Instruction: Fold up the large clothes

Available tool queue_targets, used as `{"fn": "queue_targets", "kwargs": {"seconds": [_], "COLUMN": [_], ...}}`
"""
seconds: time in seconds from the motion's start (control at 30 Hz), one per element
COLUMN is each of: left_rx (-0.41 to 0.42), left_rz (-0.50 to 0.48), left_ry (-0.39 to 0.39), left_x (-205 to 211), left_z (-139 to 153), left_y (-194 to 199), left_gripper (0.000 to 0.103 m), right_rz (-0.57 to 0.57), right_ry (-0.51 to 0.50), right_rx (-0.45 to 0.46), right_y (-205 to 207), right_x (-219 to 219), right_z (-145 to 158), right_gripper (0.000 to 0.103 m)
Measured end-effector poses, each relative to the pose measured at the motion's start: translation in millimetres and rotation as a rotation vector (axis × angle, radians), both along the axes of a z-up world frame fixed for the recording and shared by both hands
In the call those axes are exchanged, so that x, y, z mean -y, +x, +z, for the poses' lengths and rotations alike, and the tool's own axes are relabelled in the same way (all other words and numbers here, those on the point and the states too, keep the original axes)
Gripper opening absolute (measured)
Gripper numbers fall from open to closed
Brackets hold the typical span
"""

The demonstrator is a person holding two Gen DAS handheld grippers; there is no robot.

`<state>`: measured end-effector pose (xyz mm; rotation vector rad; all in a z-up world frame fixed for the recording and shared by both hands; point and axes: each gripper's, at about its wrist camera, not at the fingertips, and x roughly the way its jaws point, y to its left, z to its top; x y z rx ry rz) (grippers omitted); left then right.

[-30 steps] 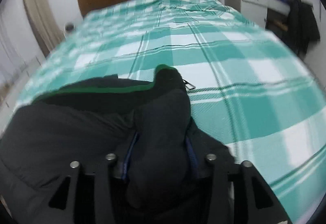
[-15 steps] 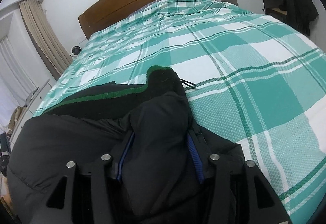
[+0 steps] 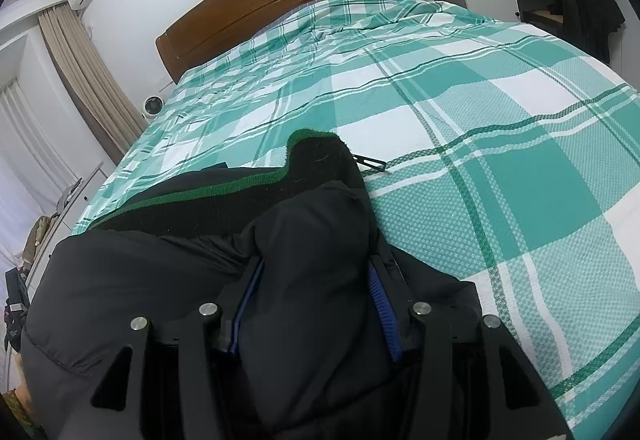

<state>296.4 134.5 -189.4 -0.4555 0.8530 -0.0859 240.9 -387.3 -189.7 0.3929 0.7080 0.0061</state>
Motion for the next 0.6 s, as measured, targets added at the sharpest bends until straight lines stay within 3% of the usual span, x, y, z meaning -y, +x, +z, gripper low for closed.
{"fn": "queue_targets", "kwargs": {"seconds": [0.43,0.53,0.6], "left_rx": [-0.008,-0.045,-0.021], "left_rz": [-0.008,-0.026,-0.064], "left_ry": [-0.026,0.024,0.070], "left_x": [-2.2,0.8,4.0], "left_z": [3.3,20.4,46.0], "left_y": [-2.6,-8.5,-26.3], "left_gripper": [0.065,0.065,0.065], "right_rz": [0.001,0.001,-0.001], "right_ry": [0.012,0.017,0.019], "right_rx": [0.004,0.005,0.005], "right_y": [-0.4,-0.5,-0.7], "right_x": [2.2,3.0,3.7], "right_z": [-0.7,-0.6,-0.5], "right_gripper": [0.050,0.050,0.050]}}
